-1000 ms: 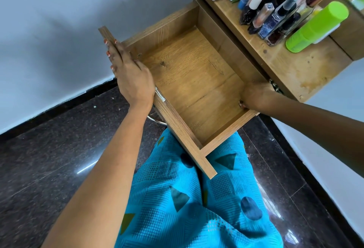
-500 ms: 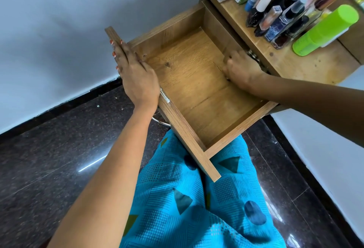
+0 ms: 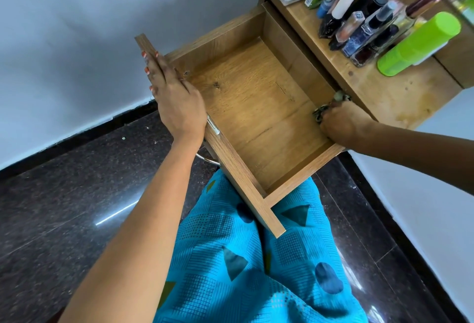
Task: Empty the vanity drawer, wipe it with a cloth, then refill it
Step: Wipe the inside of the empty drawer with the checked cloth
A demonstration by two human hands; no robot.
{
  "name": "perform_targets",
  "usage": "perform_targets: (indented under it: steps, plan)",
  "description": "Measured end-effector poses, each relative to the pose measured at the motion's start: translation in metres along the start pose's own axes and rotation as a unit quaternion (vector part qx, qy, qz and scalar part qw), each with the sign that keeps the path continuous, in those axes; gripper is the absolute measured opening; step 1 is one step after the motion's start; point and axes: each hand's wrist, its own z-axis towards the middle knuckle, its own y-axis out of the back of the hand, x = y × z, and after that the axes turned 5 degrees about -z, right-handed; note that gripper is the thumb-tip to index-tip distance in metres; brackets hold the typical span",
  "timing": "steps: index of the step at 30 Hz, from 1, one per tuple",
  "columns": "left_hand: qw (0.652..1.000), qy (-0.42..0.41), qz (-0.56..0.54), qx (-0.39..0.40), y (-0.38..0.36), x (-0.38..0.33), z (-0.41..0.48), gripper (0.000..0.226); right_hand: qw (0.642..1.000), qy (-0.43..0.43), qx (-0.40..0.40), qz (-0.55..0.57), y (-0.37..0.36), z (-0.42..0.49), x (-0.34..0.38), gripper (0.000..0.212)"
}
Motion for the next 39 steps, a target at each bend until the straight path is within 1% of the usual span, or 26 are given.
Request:
perform_targets:
  steps: [3,7,10,12,17,19,23,26,32,37,39]
  plan:
    - [1.000,0.004,0.001,-0.002,0.000,0.000,0.001,0.051,0.999,-0.027,-0.023,-0.015,0.001,0.006,0.002,0.034]
    - [1.000,0.002,-0.006,-0.003,-0.002,0.001,0.002,0.051,0.998,-0.039,-0.036,-0.027,0.010,0.015,-0.004,0.044]
    - [1.000,-0.001,-0.010,-0.004,-0.002,0.001,0.002,0.051,0.994,-0.068,-0.074,-0.042,0.022,0.033,-0.012,0.051]
    - [1.000,-0.005,-0.012,-0.004,-0.002,0.002,0.004,0.051,0.991,-0.083,-0.084,-0.066,0.031,0.049,-0.018,0.054]
    - [1.000,-0.008,-0.017,-0.002,-0.004,0.004,0.006,0.051,0.979,-0.114,-0.137,-0.102,0.060,0.083,-0.036,0.059]
    - [1.000,-0.013,-0.021,-0.003,-0.005,0.005,0.005,0.051,0.975,-0.126,-0.153,-0.102,0.073,0.098,-0.044,0.056]
    - [0.999,-0.020,-0.031,-0.004,-0.005,0.006,0.006,0.052,0.973,-0.140,-0.172,-0.066,0.091,0.117,-0.056,0.050]
    - [1.000,-0.014,-0.028,-0.004,-0.005,0.004,0.005,0.052,0.972,-0.155,-0.173,-0.044,0.090,0.120,-0.055,0.049]
    - [0.999,-0.014,-0.034,-0.009,-0.005,0.006,0.004,0.053,0.959,-0.208,-0.194,0.008,0.098,0.117,-0.055,0.046]
    - [0.999,-0.018,-0.034,-0.012,-0.007,0.006,0.007,0.053,0.955,-0.198,-0.219,-0.014,0.092,0.127,-0.054,0.044]
    - [0.999,-0.020,-0.034,-0.010,-0.009,0.008,0.007,0.053,0.959,-0.176,-0.217,-0.040,0.090,0.131,-0.052,0.044]
